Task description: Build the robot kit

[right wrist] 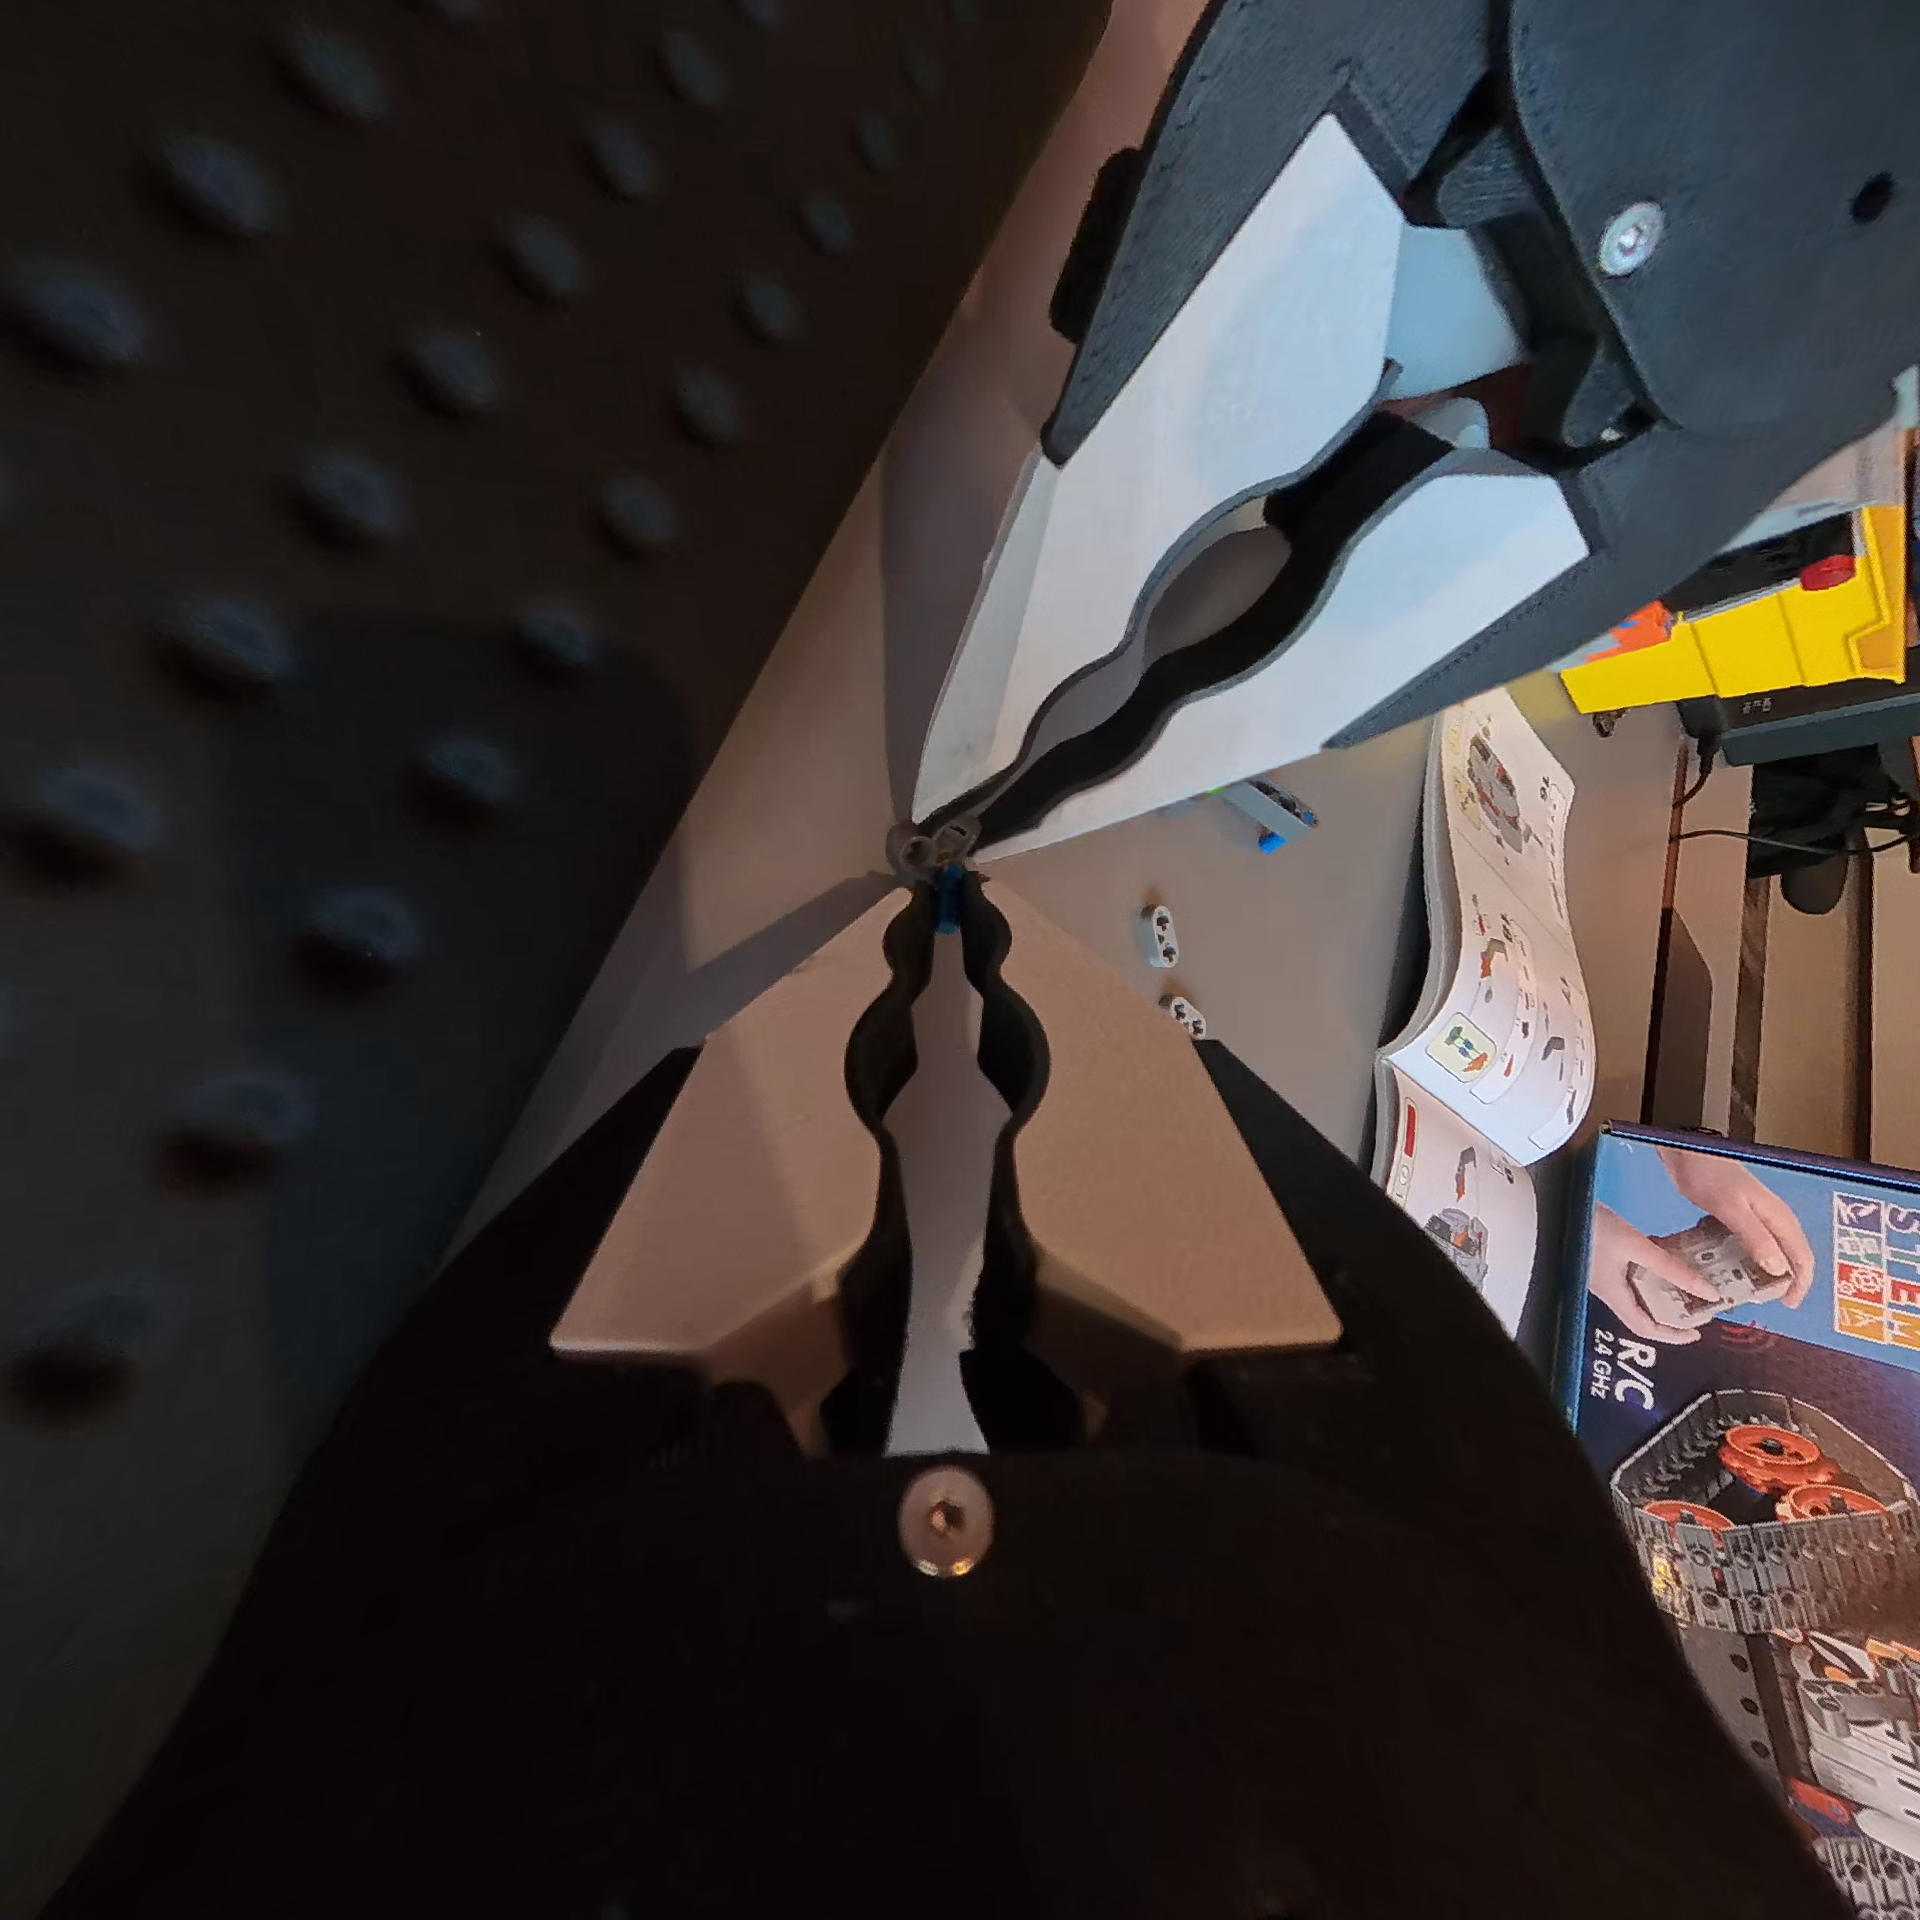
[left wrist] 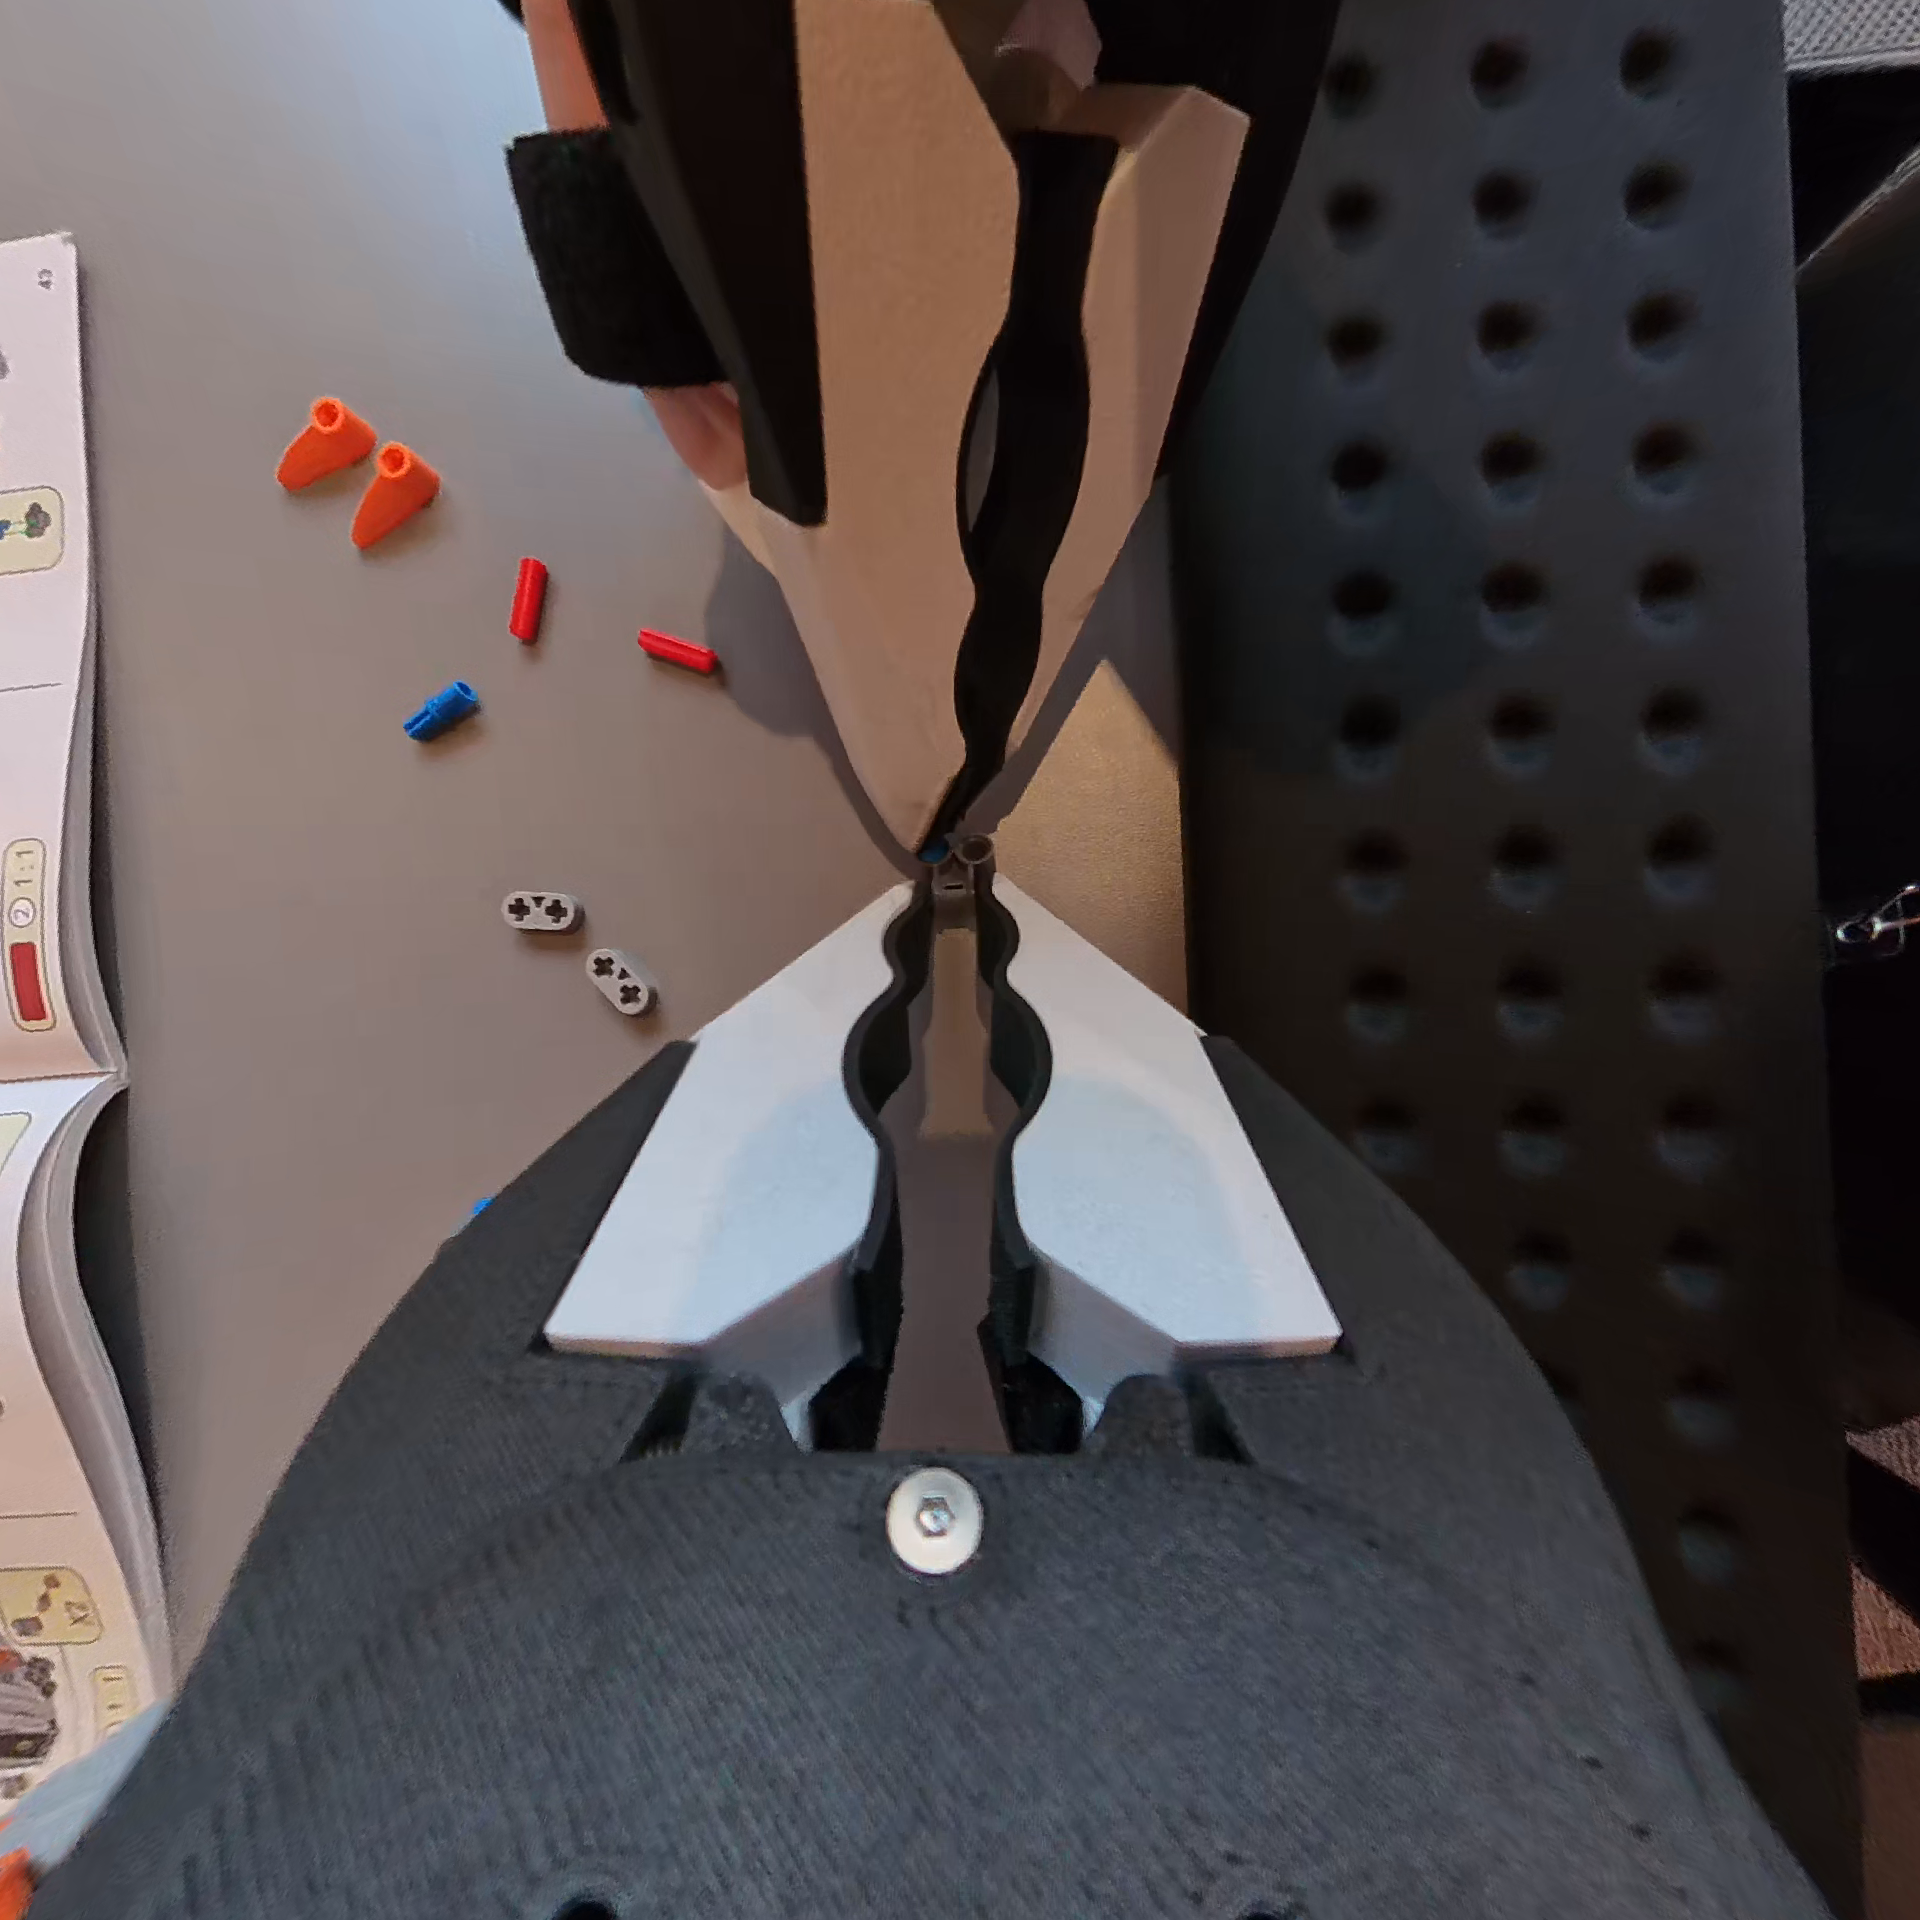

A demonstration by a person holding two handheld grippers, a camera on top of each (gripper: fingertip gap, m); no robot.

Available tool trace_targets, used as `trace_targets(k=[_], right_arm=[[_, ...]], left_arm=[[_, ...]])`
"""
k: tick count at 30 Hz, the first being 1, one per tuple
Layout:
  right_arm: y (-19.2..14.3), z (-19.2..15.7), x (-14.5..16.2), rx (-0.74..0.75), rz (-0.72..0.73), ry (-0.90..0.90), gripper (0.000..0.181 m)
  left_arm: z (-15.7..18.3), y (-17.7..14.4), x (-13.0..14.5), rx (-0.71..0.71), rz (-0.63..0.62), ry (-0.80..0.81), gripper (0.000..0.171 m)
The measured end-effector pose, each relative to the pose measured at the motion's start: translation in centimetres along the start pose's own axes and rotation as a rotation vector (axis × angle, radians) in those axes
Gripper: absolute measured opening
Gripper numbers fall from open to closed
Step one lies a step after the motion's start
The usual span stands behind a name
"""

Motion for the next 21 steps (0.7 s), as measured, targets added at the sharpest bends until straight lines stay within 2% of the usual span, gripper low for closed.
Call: trace_targets(k=[9, 21], right_arm=[[-0.13, 0.16, 0.41, -0.010, 0.014, 0.036, 0.005], [-0.35, 0.43, 0.30, -0.110, -0.009, 0.045, 0.004]], left_arm=[[-0.08, 0.20, 0.48, -0.025, 0.115, 0.000, 0.006], [0.12, 0.27, -0.27, -0.005, 0.033, 0.055, 0.006]])
Point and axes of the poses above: each gripper's, where its closed fingertips meet, y out along the fingers, x out of its underside, z = x × y across the jaws, the point moved 7 cm from there along -y, back along the fingers, and after that the axes turned 8 degrees about -y, right-handed, at the moved point
